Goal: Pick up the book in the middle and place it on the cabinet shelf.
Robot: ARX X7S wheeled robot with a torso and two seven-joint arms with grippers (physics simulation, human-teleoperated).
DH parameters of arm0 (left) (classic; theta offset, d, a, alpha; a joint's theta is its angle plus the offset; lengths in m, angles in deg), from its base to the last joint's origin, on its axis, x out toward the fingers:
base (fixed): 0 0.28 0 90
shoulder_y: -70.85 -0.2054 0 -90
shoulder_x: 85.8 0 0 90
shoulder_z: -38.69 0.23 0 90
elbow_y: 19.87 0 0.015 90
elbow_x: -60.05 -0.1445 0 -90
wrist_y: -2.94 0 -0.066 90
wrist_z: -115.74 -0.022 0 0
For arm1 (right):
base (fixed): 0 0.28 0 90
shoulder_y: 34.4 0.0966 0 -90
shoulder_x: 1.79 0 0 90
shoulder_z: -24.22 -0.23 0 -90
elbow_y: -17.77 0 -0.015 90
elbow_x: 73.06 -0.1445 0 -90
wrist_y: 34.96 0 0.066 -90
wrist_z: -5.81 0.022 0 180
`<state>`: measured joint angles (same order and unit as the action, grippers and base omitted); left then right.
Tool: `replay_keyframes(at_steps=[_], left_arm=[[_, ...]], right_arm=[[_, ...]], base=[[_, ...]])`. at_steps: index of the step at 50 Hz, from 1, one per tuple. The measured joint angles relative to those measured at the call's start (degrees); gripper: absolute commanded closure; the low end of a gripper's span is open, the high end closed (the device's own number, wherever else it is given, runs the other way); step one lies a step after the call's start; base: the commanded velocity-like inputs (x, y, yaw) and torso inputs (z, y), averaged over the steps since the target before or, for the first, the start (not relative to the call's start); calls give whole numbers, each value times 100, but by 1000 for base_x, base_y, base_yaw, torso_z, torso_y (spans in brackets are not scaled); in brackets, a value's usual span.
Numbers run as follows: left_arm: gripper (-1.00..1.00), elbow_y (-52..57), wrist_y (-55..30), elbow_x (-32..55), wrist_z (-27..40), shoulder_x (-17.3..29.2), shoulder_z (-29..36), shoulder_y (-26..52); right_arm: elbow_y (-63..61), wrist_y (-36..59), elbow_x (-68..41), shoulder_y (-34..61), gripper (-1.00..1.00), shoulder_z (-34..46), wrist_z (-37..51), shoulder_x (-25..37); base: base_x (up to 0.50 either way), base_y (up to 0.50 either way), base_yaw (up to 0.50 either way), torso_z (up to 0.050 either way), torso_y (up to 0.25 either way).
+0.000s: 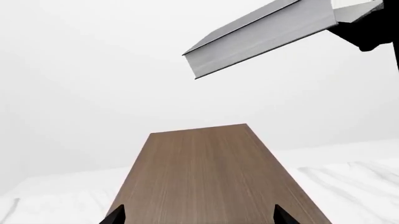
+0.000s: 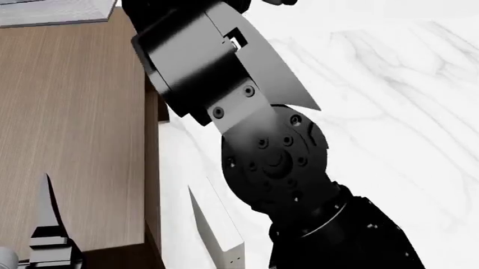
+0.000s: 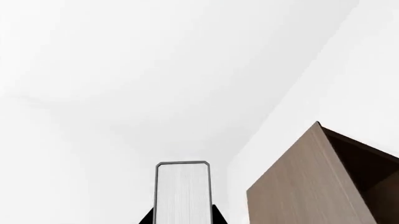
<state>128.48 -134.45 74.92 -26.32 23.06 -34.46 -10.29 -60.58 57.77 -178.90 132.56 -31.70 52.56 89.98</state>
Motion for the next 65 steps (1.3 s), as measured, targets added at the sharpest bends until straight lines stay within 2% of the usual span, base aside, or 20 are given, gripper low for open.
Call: replay_keyframes(at_steps=[35, 65], left_arm=[[-100, -55, 105, 257, 233, 168, 17, 51], [-100, -115, 260, 545, 580, 427, 141, 130]], right_arm=[[-21, -767, -645, -351, 100, 1445, -378, 28], [20, -1045, -891, -359, 100, 2067, -479, 122]], base=[[0, 0, 0, 0, 1], [0, 0, 0, 0, 2]])
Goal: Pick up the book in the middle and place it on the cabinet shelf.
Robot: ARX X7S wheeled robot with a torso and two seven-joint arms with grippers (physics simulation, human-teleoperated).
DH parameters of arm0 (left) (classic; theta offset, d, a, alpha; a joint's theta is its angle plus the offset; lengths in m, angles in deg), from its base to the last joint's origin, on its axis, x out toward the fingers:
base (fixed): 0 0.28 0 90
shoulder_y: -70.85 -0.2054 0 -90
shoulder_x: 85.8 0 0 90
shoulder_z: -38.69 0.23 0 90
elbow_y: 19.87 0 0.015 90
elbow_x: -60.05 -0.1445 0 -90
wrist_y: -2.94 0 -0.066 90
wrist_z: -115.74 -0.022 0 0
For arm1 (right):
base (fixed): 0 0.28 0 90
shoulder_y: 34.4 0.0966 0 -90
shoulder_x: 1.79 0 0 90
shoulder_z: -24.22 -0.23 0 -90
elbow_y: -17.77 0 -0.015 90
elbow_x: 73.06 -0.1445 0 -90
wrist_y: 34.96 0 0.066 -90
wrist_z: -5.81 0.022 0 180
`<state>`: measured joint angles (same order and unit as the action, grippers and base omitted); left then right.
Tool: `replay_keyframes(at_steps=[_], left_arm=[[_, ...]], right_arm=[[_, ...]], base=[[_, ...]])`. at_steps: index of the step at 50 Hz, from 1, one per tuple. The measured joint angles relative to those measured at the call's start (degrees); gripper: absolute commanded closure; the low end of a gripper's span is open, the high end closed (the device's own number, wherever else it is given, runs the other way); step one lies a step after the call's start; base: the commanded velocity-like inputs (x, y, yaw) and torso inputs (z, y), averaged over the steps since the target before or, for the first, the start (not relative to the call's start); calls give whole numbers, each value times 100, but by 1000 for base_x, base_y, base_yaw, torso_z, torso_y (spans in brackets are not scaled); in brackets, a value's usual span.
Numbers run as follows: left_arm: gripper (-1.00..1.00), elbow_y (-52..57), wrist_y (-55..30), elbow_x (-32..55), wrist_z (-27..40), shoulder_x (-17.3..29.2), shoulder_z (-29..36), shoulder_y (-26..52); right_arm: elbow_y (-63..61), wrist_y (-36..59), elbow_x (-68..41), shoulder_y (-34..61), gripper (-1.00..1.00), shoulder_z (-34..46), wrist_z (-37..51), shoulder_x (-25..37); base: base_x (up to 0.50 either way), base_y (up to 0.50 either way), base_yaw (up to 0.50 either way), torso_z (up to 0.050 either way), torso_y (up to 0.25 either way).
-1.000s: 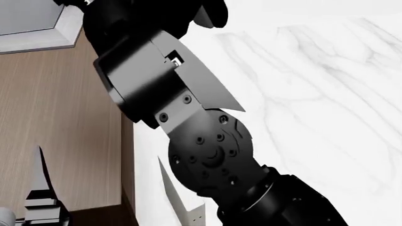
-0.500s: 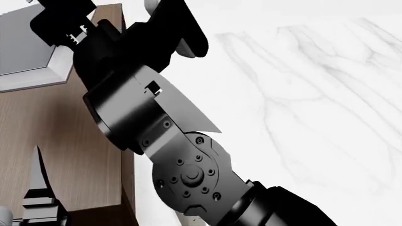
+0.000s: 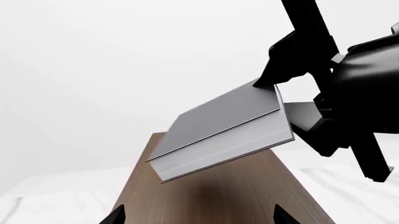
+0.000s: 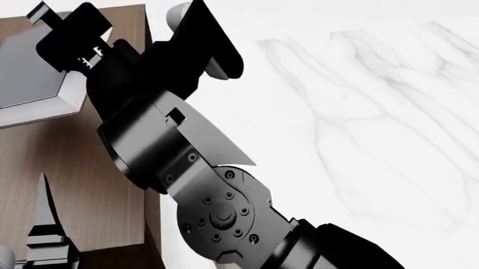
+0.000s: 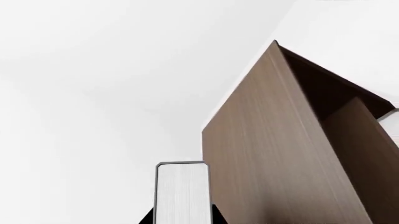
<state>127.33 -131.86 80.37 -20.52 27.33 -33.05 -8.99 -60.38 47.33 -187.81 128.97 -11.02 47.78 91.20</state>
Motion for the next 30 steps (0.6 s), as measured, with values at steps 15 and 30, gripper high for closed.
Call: replay_keyframes(at_steps=[15, 30], left_arm=[[-100, -24, 91, 120, 160, 124, 73, 29], [-100, -35, 174, 246, 313, 248, 132, 60]], right_arm=[[21, -55, -38, 5, 100, 200, 33, 71], [73, -68, -54, -28, 100, 375, 33, 127]], base=[[0, 0, 0, 0, 1], [0, 0, 0, 0, 1]])
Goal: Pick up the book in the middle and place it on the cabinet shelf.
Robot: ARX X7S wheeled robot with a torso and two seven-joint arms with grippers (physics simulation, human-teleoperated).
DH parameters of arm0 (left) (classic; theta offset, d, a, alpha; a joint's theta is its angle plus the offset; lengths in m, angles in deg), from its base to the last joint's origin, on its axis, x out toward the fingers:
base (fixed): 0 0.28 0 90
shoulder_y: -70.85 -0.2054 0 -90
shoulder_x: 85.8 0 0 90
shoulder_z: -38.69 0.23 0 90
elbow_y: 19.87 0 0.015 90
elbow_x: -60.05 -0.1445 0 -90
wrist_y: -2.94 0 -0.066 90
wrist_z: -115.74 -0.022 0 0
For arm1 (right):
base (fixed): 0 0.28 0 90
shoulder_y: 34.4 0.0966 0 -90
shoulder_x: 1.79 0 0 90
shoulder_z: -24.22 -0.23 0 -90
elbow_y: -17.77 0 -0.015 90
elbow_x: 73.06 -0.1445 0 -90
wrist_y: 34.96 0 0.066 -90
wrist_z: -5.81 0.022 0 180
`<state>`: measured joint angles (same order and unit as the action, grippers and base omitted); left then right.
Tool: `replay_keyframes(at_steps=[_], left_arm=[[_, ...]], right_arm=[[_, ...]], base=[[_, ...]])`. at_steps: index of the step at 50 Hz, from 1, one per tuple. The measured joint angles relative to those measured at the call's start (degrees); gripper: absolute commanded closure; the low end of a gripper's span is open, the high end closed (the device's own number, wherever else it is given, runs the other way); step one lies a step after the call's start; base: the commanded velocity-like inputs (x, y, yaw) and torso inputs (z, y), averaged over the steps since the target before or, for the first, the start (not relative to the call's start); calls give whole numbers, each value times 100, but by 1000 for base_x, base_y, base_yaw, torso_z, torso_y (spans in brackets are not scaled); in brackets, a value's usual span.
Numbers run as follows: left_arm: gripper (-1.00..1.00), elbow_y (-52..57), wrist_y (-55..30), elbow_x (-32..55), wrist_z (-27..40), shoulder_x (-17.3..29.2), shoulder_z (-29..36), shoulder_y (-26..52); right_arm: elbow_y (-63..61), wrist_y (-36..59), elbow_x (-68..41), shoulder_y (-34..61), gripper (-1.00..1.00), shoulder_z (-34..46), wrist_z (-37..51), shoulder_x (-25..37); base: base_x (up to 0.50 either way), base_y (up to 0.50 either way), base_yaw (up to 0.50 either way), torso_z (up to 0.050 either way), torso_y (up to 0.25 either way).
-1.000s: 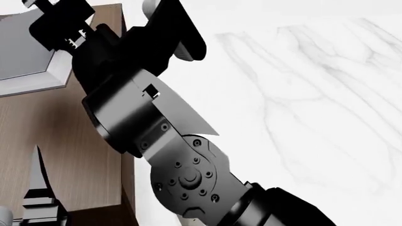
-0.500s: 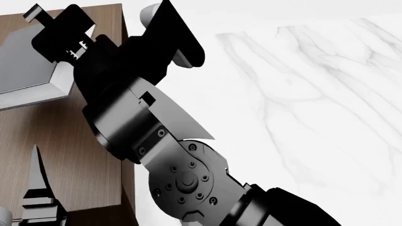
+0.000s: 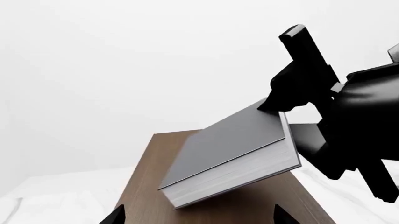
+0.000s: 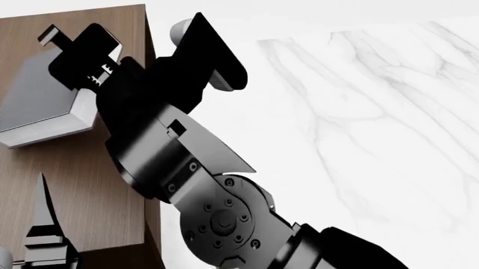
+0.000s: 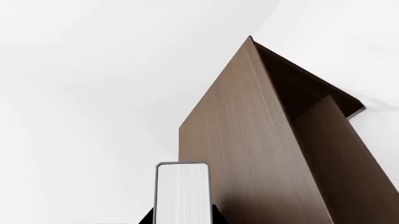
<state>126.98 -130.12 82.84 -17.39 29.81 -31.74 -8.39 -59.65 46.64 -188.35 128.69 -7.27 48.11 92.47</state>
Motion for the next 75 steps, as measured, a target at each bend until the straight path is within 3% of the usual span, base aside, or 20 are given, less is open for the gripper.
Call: replay_keyframes(at_steps=[31, 32, 56, 75], left_arm=[[-100, -54, 108, 208, 202, 160, 79, 87], [-100, -53, 109, 212, 207, 163, 82, 89], [-100, -88, 212, 225, 273, 228, 165, 78], [-100, -164, 288, 222, 319, 272, 270, 103]], right_arm=[[106, 0, 139, -34, 100, 116, -207, 3], [105, -4, 135, -35, -100, 119, -211, 5], [96, -3, 85, -22, -100, 191, -333, 104], [-1, -30, 144, -18, -100, 23, -355, 621]], base=[[0, 0, 0, 0, 0], [0, 0, 0, 0, 0], [0, 0, 0, 0, 1], [0, 0, 0, 0, 0]])
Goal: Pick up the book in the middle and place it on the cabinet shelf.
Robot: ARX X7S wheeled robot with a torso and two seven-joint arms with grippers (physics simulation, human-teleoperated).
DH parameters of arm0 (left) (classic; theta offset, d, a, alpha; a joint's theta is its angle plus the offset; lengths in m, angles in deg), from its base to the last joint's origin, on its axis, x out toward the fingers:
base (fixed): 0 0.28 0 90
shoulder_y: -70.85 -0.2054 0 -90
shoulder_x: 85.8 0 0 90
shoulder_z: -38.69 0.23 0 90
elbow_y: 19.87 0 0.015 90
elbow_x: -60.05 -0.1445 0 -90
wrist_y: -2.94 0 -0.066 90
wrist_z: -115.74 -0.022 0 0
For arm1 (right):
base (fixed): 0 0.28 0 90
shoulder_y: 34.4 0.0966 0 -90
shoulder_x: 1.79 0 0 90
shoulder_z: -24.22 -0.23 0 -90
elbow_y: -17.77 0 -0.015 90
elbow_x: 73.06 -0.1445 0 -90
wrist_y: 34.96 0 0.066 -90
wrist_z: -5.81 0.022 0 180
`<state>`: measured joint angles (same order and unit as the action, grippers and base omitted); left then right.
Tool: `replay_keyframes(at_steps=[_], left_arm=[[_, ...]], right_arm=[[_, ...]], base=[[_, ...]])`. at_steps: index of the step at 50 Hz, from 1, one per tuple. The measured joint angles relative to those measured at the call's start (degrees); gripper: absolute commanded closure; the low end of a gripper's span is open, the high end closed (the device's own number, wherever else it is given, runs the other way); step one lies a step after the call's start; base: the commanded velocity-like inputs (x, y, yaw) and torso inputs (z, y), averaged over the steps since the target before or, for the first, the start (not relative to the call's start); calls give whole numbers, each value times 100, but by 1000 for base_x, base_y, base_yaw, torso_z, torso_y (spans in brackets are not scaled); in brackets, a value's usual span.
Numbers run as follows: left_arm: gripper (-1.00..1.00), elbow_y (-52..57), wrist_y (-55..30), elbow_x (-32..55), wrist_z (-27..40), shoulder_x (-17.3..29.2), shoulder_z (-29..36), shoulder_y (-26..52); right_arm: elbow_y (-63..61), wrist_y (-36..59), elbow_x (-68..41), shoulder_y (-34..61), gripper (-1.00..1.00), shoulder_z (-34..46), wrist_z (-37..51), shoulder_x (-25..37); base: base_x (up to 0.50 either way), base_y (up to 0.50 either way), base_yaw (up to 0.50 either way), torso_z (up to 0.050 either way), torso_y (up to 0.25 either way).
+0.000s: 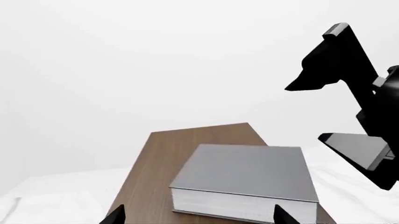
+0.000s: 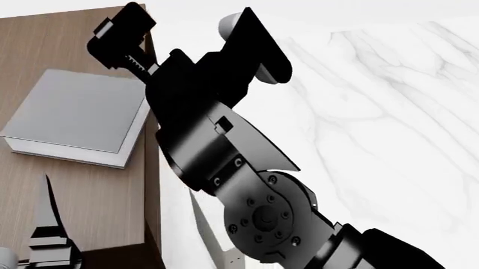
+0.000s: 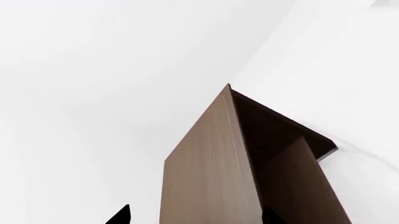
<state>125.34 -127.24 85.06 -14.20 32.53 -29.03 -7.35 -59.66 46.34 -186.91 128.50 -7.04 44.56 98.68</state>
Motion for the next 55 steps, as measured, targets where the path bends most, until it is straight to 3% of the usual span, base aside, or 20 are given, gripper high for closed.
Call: replay_keyframes(at_steps=[15, 26, 32, 41, 48, 55], left_arm=[[-100, -10, 43, -1, 49, 76, 36, 30], [-100, 109, 189, -103, -56, 177, 75, 381], [-100, 270, -310, 773, 504, 552, 250, 1918], [-100, -130, -1595, 2756, 1225, 601, 208, 5385], [-100, -880, -2268, 3359, 1091, 433, 306, 7831], [-100, -1676, -2528, 3286, 632, 230, 554, 9637]], right_arm=[[-101, -191, 548, -181, -100, 158, 93, 428], [-1042, -762, 2455, -282, -100, 456, 940, 1553], [-2030, -364, 3631, 323, -100, 562, 1723, 2512], [-3162, 997, 4369, 2118, -100, 428, 2336, 3452], [-3508, 1977, 4535, 3458, -100, 240, 2425, 3839], [-3604, 2696, 4588, 4472, -100, 57, 2357, 4027]], base=[[0, 0, 0, 0, 0], [0, 0, 0, 1, 1], [0, 0, 0, 0, 0], [0, 0, 0, 0, 0], [0, 0, 0, 0, 0], [0, 0, 0, 0, 0]])
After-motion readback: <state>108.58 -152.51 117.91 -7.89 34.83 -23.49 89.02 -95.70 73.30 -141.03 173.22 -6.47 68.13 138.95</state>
